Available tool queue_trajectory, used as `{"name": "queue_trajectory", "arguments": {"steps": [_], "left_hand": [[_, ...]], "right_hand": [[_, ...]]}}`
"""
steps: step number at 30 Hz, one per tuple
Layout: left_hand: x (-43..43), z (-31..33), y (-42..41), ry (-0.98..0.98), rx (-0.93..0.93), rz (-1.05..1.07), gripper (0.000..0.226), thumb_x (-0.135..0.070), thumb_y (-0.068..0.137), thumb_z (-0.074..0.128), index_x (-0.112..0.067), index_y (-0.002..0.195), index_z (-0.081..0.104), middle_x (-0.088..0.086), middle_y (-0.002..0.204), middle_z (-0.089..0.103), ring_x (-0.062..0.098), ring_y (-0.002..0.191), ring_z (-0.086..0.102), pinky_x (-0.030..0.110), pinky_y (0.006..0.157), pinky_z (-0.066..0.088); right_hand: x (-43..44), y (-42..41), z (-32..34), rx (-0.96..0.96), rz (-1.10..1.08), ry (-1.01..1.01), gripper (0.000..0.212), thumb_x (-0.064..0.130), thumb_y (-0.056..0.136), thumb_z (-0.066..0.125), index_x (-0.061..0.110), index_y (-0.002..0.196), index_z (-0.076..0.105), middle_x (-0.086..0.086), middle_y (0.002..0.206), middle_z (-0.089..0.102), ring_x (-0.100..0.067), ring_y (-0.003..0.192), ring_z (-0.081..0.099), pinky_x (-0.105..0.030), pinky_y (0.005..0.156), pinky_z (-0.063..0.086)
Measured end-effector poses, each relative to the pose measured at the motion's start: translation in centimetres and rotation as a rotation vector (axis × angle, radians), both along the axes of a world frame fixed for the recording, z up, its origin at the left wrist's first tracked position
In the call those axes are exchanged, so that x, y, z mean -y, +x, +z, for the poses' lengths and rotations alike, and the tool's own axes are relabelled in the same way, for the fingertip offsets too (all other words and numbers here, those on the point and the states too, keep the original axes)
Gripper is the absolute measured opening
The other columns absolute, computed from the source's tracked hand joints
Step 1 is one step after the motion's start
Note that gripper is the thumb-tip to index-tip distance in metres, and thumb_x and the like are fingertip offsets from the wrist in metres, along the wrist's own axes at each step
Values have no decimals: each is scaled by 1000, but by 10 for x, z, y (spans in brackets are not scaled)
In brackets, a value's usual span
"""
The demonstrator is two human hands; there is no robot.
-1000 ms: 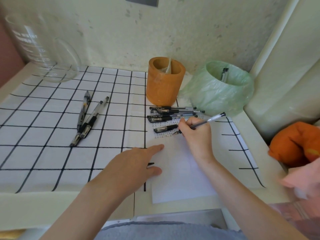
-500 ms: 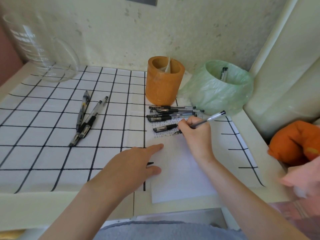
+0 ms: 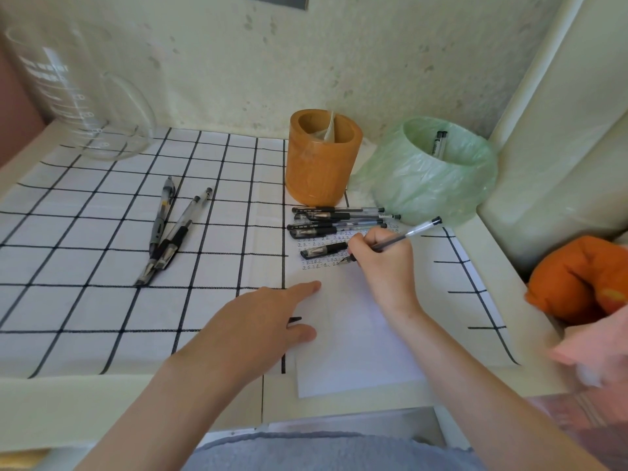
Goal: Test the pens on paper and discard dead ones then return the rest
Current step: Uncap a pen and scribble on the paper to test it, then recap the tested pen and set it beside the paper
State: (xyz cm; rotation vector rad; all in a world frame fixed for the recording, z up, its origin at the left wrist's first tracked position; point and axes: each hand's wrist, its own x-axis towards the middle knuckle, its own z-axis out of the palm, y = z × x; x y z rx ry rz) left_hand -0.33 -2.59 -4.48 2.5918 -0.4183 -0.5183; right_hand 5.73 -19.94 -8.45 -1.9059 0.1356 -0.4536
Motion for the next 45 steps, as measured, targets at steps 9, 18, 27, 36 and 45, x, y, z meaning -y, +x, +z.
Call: {"name": "queue_trajectory", "arguments": {"steps": [9, 18, 27, 36, 45], "left_hand": [[-1, 3, -1, -11, -27, -3, 58, -43, 92, 48, -50, 140, 18, -1, 108, 56, 10, 83, 44, 21, 70, 36], [3, 11, 4, -385, 9, 100, 48, -12, 99, 30, -26, 144, 19, 5, 84, 54, 13, 63, 39, 18, 60, 36], [2, 21, 7, -708, 178, 292, 66, -21, 86, 62, -33, 141, 27, -10, 95, 65, -6, 83, 58, -6, 71, 36], [3, 24, 6, -746, 232, 294, 71, -16, 79, 70, -31, 139, 35, -11, 85, 67, -8, 80, 60, -4, 71, 37], [-2, 25, 4, -652, 171, 309, 4, -25, 84, 64, -22, 82, 65, -3, 65, 68, 2, 48, 57, 9, 49, 44]], "right_hand": [[0, -2, 2, -7, -7, 47, 32, -2, 76, 60, -7, 55, 35, -13, 54, 35, -17, 59, 33, -26, 52, 28], [1, -8, 32, -130, 120, 463, 23, 17, 88, 64, 2, 72, 56, 4, 41, 42, -10, 37, 34, -18, 41, 25], [-1, -39, 72, -279, 359, 707, 21, 17, 89, 57, 7, 75, 68, -2, 55, 53, -10, 48, 45, -16, 39, 31], [-7, -44, 68, -311, 361, 526, 15, 10, 90, 58, 10, 76, 54, -3, 53, 53, -14, 44, 42, -19, 38, 28], [-7, -48, 70, -311, 563, 494, 14, 23, 74, 66, 9, 75, 67, -8, 66, 67, -12, 53, 54, -17, 43, 37]]}}
